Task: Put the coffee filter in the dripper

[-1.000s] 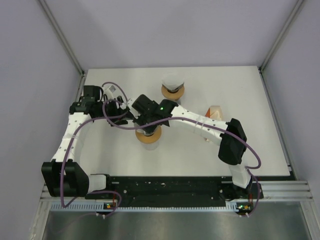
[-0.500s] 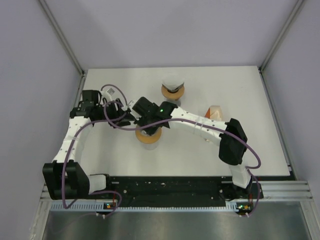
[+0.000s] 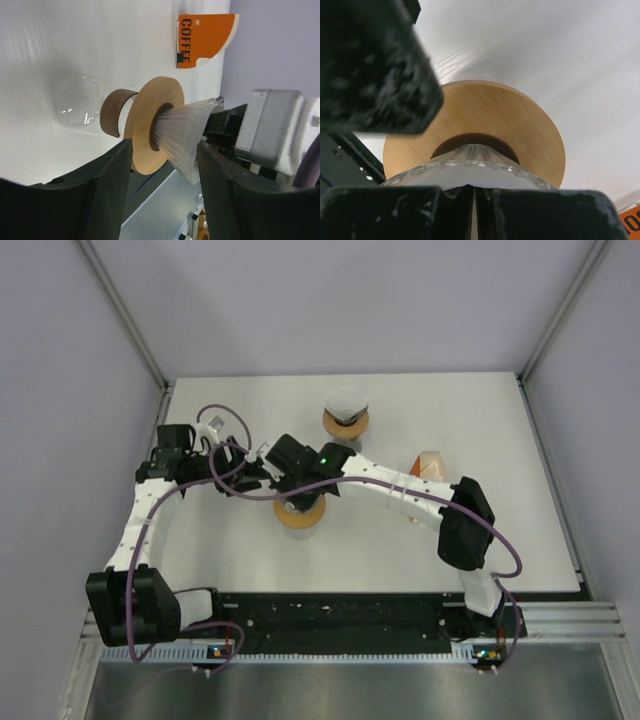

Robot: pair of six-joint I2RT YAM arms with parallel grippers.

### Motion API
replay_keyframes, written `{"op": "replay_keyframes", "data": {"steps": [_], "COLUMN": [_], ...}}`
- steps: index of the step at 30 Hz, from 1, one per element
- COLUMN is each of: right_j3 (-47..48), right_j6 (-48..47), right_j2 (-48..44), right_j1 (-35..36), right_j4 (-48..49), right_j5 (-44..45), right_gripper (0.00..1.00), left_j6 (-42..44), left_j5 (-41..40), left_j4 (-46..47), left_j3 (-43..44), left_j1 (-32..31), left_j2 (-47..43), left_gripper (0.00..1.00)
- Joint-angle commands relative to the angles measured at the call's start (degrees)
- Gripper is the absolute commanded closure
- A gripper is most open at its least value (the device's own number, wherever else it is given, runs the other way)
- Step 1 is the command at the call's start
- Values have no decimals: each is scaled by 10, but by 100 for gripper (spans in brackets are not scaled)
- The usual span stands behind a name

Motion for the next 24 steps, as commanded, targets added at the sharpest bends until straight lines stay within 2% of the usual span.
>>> {"op": "replay_keyframes", "data": {"steps": [1,5,9,14,17,21,24], "right_j3": [-6,5,9,20,25,24,18], "right_j6": [6,14,12,8,10,13,15], "right_j2": [43,45,32,15,8,0,-13], "right_j1": [-10,-11,-11,-11,-11,-11,-11], "right_j4": [-49,-50,-49,-47,-42,-39,-39], "right_j5": [22,21,23,24,19,23,29], "right_gripper": [100,100,100,94,91,85,81], "left_j6": [11,-23,-39,-44,-61,-108,-93], "left_j5": [81,107,107,120,124,142,133], "left_j4": [0,24,39,39,59,110,101], "left_j3": [29,3,-8,-10,-27,-51,-44], "left_j1": [2,2,3,-2,-2,1,5], "left_j2": [-24,-27,-25,-26,-29,-28,-27], "left_gripper": [37,35,46,55,68,67,66]}}
